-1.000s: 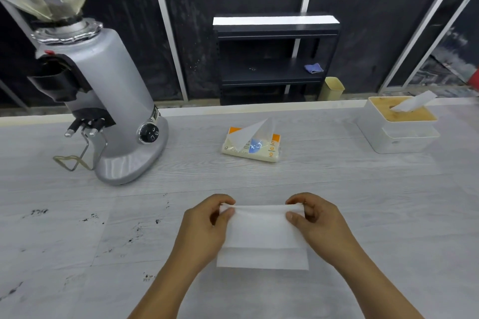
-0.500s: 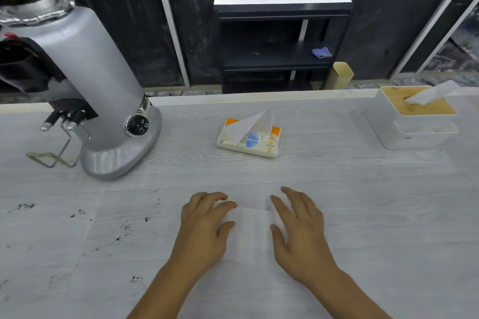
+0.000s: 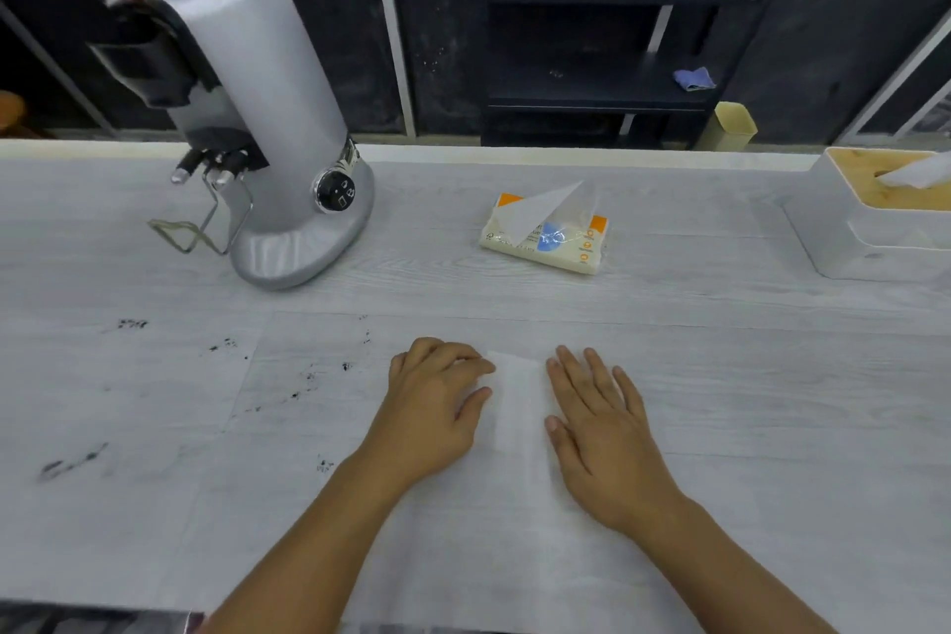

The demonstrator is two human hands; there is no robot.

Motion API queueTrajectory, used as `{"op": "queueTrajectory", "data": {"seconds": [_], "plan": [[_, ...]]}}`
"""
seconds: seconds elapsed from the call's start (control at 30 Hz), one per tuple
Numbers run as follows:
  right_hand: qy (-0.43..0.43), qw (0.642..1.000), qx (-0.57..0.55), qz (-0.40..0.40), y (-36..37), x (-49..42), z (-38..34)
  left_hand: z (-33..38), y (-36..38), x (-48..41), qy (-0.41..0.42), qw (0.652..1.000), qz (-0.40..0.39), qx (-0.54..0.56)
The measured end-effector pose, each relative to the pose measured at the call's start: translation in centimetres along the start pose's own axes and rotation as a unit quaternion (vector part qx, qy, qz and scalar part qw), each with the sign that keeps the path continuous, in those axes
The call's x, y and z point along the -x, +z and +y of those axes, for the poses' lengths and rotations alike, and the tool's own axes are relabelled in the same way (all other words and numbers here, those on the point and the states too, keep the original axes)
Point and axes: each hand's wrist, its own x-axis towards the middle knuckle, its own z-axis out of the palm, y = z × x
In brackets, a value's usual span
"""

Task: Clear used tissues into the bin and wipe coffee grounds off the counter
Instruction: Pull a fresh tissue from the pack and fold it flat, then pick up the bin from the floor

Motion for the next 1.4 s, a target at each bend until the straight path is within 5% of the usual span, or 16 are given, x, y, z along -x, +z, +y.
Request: {"op": "queueTrajectory", "data": {"seconds": [0.3, 0.63, 0.8, 1.13, 1.3, 1.4], "plan": [[-0.09, 0.979, -0.141, 0.119, 2.8, 2.9, -15.3, -5.2, -13.5, 14.5, -0.107, 0.97, 0.002, 0.217], [-0.201, 0.95, -0.231, -0.067, 16.7, 9.3, -41.3, -23.1, -19.9, 40.3, -0.275, 0.897, 0.042, 0.343], [-0.08, 0.946, -0.257, -0.182, 33.1, 8.0, -44.2, -36.4, -9.3, 49.6, -0.427, 0.833, 0.065, 0.346], [0.11, 0.939, -0.206, -0.253, 76.0, 1.3, -37.0, -60.9, 28.1, 57.9, -0.637, 0.706, 0.141, 0.276], [0.159, 0.941, -0.253, -0.159, 85.1, -0.3, -34.6, -67.1, 35.1, 58.8, -0.678, 0.581, 0.224, 0.391], [0.19, 0.932, -0.257, -0.172, 85.6, -0.5, -34.7, -68.3, 35.7, 58.5, -0.638, 0.587, 0.185, 0.463]]}}
